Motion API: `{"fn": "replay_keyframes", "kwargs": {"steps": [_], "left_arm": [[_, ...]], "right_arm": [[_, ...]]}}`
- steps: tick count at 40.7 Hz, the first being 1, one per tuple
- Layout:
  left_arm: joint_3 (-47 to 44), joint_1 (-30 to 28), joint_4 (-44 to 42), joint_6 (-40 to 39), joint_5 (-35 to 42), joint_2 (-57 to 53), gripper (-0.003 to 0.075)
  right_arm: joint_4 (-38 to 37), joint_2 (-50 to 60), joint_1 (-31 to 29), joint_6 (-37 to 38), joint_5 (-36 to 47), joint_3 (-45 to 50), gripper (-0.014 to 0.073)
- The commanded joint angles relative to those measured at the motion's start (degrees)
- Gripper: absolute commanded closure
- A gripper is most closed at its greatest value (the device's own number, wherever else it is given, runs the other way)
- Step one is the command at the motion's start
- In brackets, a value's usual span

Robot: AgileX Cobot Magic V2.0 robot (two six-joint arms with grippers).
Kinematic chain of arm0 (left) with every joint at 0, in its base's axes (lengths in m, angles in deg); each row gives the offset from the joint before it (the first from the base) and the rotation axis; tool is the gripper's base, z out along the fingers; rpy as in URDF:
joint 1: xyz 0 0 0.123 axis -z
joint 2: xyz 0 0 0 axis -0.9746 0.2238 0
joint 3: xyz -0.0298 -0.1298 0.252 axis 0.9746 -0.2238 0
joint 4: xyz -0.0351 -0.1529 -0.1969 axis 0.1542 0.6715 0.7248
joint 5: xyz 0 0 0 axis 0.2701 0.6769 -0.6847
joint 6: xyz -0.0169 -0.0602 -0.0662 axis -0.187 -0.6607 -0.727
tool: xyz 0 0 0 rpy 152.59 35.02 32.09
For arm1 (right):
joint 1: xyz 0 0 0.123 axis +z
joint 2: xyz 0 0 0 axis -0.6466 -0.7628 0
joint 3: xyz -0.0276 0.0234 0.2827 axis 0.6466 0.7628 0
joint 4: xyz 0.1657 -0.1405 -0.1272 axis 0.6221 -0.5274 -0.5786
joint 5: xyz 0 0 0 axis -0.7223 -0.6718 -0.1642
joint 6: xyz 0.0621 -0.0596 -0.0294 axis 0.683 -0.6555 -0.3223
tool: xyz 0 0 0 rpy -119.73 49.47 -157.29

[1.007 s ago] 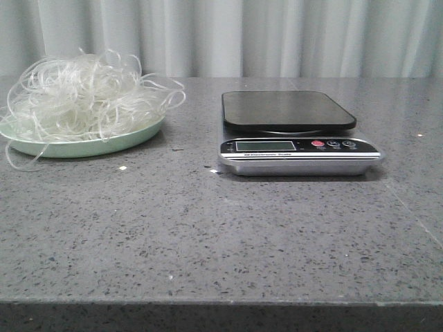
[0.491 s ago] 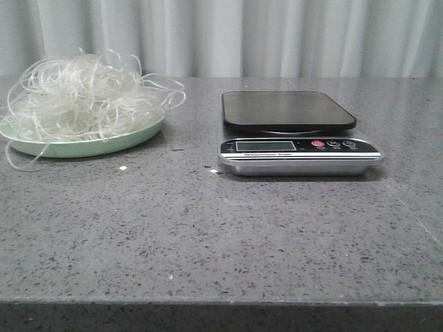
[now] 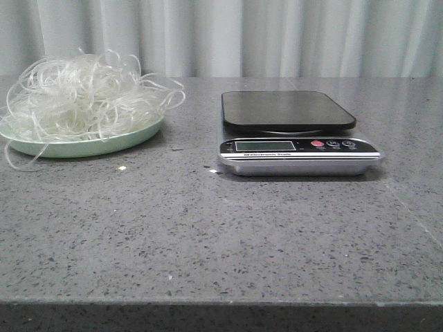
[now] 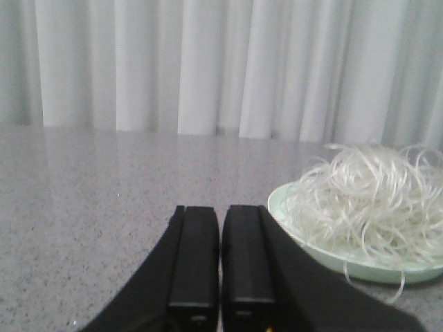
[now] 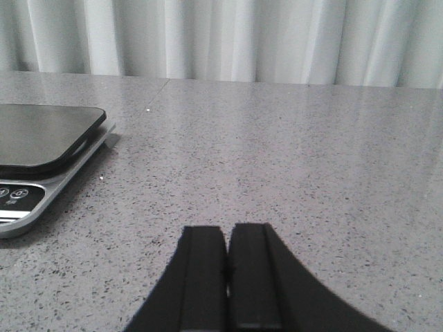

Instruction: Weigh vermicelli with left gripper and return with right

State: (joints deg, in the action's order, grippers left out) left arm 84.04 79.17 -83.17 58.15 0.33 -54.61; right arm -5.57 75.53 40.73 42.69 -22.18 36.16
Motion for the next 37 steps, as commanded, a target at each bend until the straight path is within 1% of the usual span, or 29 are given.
{"fn": "replay_keyframes", "kwargs": {"steps": [1,4,7,13,18,23,26,28,30,35,37], "left_arm": [[-0.2,-0.1,0.4,-0.5,10.9,-1.1,0.0583],[1.5,-0.1,0.4,-0.5,14.7,-1.0,0.0583],[6.0,-0.1,-0.4,-0.5,12.6,-0.5,0.0583],[20.4,0.0,-2.5,-0.5,3.6,4.2,0.0584],[34.3,0.1,-2.6,-0.5,-5.8,12.1,0.0583],[44.5,0.1,-2.6,-0.1,-14.7,20.5,0.0582],[48.6,0.1,-2.5,1.5,-18.5,25.9,0.0580],[51.2,0.1,-1.2,3.7,-21.0,29.6,0.0556],[53.1,0.2,1.2,6.3,-22.6,32.5,0.0510],[56.0,2.4,5.9,12.5,-25.9,39.0,0.0344],[56.6,3.5,6.2,12.8,-27.1,41.3,0.0290]], "right_arm": [[-0.5,0.9,-0.2,-0.1,4.2,-0.4,0.0442],[-0.5,0.9,-0.2,-0.1,4.2,-0.4,0.0442],[-0.5,0.9,-0.2,-0.1,4.2,-0.4,0.0442],[-0.5,0.9,-0.2,-0.1,4.3,-0.4,0.0442],[-0.5,0.9,-0.2,-0.1,4.3,-0.4,0.0442],[-0.5,0.9,-0.2,-0.1,4.3,-0.4,0.0442],[-0.5,0.9,-0.2,-0.1,4.3,-0.4,0.0442],[-0.5,0.9,-0.2,-0.1,4.3,-0.4,0.0442],[-0.5,0.9,-0.2,-0.1,4.3,-0.4,0.0442],[-0.5,0.9,-0.2,-0.1,4.3,-0.4,0.0442],[-0.5,0.9,-0.2,-0.1,4.3,-0.4,0.0442]]}}
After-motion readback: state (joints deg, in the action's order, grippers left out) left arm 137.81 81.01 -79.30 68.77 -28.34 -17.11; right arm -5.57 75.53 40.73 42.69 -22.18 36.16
